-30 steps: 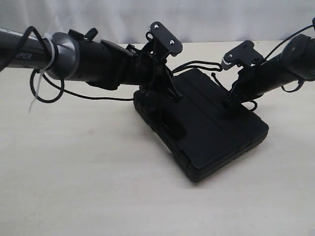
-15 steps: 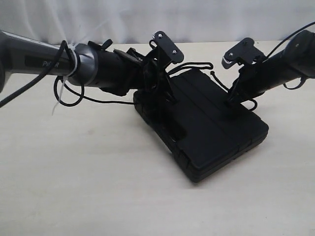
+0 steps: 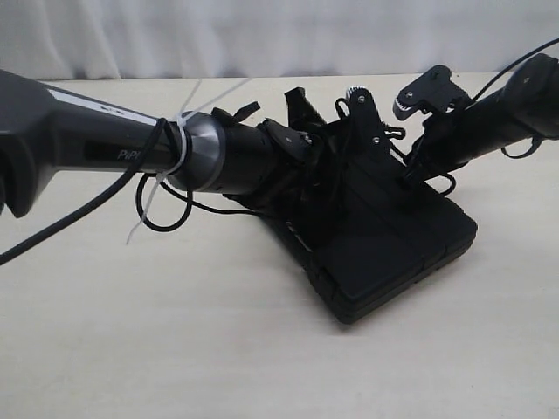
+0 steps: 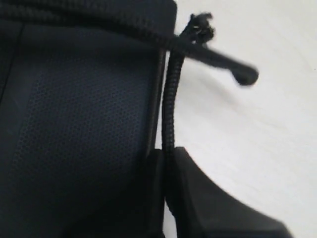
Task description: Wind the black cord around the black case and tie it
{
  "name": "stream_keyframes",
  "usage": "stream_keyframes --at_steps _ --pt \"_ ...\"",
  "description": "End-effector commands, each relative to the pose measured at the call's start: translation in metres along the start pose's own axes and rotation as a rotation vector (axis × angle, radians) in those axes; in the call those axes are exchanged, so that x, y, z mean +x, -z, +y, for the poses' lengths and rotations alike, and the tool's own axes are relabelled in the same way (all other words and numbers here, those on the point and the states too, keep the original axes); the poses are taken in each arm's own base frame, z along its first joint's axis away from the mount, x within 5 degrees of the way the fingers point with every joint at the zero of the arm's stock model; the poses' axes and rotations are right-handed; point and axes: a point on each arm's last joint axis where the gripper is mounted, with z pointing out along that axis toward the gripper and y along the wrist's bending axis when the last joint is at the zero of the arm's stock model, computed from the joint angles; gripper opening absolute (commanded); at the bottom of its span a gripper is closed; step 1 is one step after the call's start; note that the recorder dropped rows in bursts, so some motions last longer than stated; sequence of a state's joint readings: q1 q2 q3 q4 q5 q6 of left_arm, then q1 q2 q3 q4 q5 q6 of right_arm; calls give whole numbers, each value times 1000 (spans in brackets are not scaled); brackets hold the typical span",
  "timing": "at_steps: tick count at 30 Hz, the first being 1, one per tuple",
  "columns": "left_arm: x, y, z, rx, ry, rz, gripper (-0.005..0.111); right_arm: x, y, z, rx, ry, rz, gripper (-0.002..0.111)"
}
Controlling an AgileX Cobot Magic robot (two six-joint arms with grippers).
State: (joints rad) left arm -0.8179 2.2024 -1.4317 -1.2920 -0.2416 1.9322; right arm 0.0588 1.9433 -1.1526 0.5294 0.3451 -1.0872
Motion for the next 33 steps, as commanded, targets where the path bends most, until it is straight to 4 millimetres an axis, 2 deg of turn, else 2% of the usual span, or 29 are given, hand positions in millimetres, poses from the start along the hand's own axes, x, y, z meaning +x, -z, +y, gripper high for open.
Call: stream_keyframes --at_steps 1,4,17,29,33 --pt "-8 7 -10 116 7 -53 0 -4 2 -4 49 -19 -32 4" --pt "-12 9 -15 187 0 -85 0 -4 2 -5 61 -21 -39 4" --pt "-14 11 -22 259 -2 -113 0 -5 2 -5 62 -68 -52 5" --pt "-14 11 -21 259 -4 -113 0 -8 10 -4 54 -45 -55 28" --pt "-14 11 -22 265 -4 -115 0 -13 22 -5 65 -37 -79 29"
